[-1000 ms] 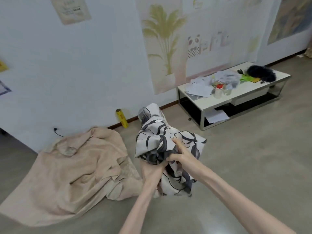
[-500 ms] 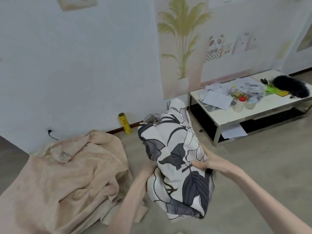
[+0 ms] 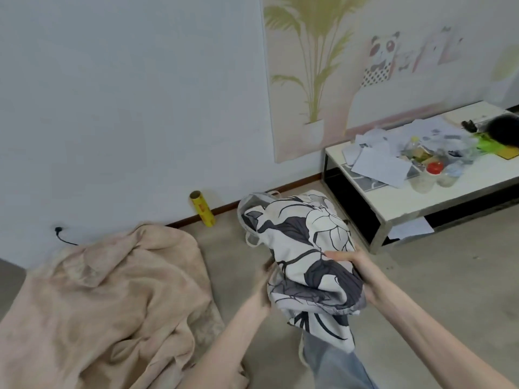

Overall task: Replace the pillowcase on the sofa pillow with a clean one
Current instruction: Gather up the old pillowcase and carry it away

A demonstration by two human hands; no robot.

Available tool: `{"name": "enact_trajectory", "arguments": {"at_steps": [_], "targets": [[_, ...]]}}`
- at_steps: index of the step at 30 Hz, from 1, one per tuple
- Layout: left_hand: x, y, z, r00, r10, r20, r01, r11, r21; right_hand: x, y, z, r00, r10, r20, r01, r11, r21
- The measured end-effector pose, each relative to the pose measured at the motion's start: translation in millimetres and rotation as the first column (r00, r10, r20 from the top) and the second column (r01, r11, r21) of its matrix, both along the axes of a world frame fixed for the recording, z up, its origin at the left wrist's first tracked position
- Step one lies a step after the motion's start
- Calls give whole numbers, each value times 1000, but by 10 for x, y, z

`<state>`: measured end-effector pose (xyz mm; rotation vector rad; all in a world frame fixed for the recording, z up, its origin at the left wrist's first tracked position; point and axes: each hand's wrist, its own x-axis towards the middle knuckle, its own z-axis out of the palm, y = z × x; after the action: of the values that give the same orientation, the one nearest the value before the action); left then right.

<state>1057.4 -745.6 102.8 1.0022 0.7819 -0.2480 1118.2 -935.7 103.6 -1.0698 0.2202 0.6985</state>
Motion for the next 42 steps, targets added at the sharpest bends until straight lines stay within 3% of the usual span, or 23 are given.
{"name": "enact_trajectory", "arguments": {"at_steps": [4,6,8,10,15,17,23,28,32,39,42], "targets": [[821,591,-44,998,38,-43,-39,999,-14,890,395,-183,994,-108,2,107,982,-155],[1133,835,-121,994,-73,-77,79,994,74,1260,666,-304,990,-140,-31,132,974,-184],[1428,964,-128,976,-185,-116,201,967,156,1563,964,-416,992,-94,-82,75,975,-211],[1721,1089,-195,966,-209,-153,227,967,116,1891,1229,-535,982,-31,-185,-12,973,-230],[2038,1567,-556,962,-24,-272,8,998,-62,2438,1661,-851,918,133,-374,-225,951,-214],[2277,1751,-714,951,-10,-310,-10,998,-63,2632,1796,-984,894,178,-411,-281,938,-203],[3279,2261,-1256,892,-102,-440,97,995,-34,3181,2204,-1467,841,142,-522,-267,948,-172],[4028,2681,-1952,832,-258,-492,232,966,-114,3609,2549,-2068,805,-98,-585,-108,946,-306],[4530,2952,-2654,805,-249,-539,227,968,-109,4010,2838,-2727,709,-256,-657,1,932,-362],[5384,3149,-4263,770,-281,-572,207,959,-192,4840,3059,-4358,634,-375,-676,135,915,-381],[5776,3188,-5012,780,-255,-571,229,966,-118,5240,3170,-5019,702,-275,-657,178,961,-212]]}}
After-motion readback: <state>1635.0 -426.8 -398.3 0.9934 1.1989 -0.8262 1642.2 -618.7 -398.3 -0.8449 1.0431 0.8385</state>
